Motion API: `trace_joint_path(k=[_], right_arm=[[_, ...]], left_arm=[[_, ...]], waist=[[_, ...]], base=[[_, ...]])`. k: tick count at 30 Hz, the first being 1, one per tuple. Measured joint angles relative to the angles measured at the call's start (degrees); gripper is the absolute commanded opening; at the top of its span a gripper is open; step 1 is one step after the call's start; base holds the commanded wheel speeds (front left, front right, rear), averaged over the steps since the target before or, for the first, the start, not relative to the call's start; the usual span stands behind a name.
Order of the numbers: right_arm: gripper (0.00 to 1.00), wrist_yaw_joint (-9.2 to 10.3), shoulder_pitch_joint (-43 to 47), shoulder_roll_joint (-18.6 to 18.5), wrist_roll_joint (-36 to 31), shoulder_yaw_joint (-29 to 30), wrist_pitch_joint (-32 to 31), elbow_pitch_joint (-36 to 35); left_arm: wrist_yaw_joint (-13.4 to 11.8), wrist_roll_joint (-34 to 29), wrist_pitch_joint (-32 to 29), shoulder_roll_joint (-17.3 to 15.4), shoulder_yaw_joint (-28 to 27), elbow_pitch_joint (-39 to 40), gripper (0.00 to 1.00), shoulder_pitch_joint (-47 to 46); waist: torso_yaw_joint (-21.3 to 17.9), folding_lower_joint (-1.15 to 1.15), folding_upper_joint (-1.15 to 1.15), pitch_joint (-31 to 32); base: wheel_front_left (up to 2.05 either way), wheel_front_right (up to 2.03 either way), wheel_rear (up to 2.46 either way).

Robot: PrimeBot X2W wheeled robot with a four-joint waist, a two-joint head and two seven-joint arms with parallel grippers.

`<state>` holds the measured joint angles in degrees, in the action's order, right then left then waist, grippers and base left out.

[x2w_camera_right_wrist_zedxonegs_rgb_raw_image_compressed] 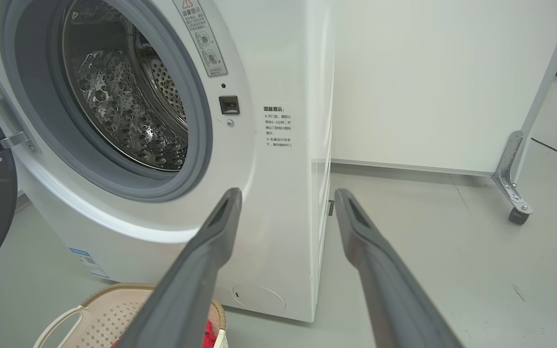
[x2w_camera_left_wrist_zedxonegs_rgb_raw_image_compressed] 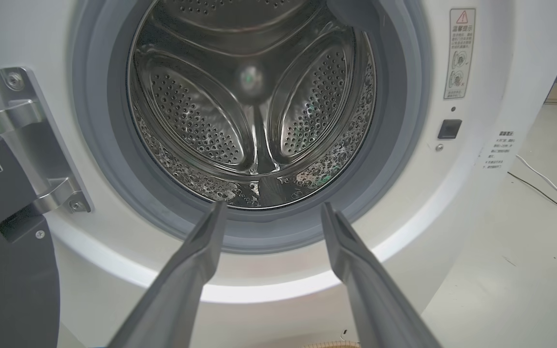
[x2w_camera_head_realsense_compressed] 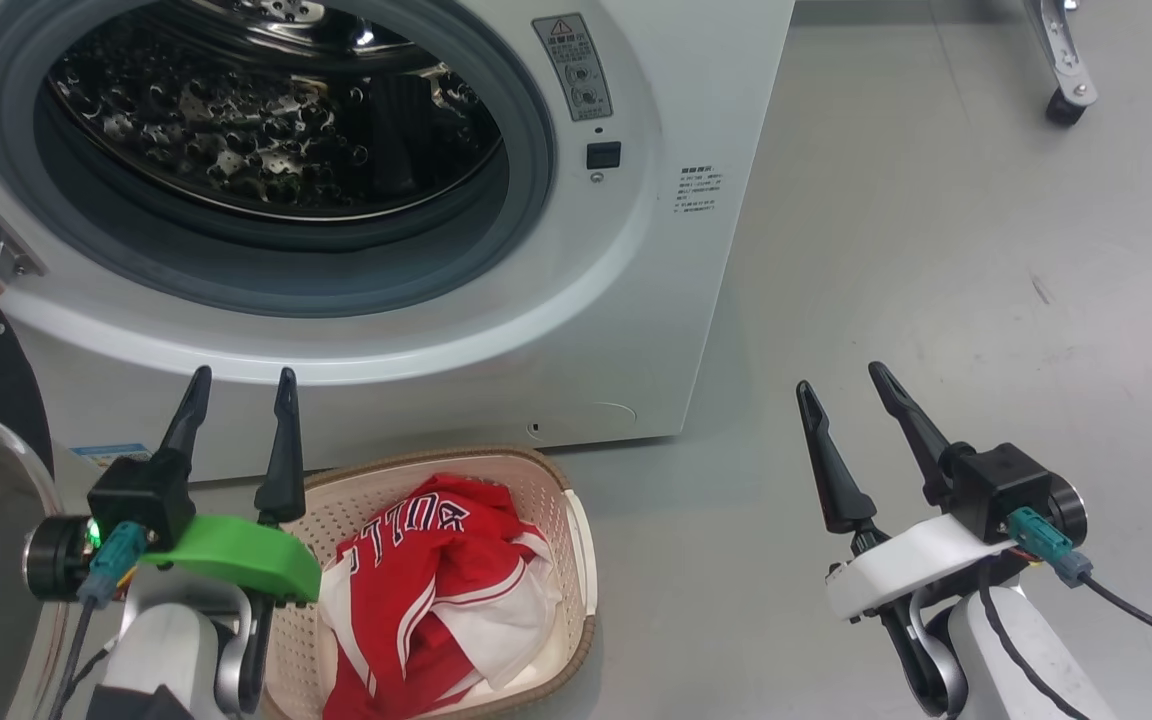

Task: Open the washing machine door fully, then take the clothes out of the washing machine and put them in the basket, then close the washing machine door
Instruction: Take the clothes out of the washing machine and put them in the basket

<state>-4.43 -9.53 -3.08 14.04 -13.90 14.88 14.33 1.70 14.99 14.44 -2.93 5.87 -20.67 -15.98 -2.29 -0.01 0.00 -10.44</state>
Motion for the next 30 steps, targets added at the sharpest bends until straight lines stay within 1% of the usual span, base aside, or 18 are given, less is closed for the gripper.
trace_joint_path(k=[5,12,19,27,30], right_arm=[[1.0,0.01,2.2,0.0,0.0,0.5,0.0,0.2],[1.0,0.02,4.1,0.1,0.0,1.1,0.0,0.2],[1.0,0.01,5.7,0.3,0.0,1.0,0.0,0.2],[1.0,0.01,6.6,0.3,-0.1,1.0,0.0,0.0],[1.0,0.01,6.6,0.3,-0.1,1.0,0.0,-0.1]], left_arm=[[-0.9,0.0,0.0,0.0,0.3,1.4,1.0,4.6],[-1.0,0.0,0.0,0.0,1.3,4.0,1.0,9.1],[-2.2,0.1,-0.4,0.0,1.7,6.3,1.0,14.1],[-3.4,0.1,-1.7,0.0,2.1,9.3,1.0,17.1],[-3.5,0.1,-1.9,0.0,2.2,10.4,1.0,18.1]], waist=[[-0.1,0.0,0.0,2.1],[0.2,0.0,0.0,4.3],[0.2,0.0,0.0,6.4],[0.1,0.0,0.0,7.0],[0.2,0.0,0.0,7.0]], base=[[0.0,0.0,0.0],[0.0,0.0,0.0],[0.0,0.0,0.0],[0.0,0.0,0.0],[0.0,0.0,0.0]])
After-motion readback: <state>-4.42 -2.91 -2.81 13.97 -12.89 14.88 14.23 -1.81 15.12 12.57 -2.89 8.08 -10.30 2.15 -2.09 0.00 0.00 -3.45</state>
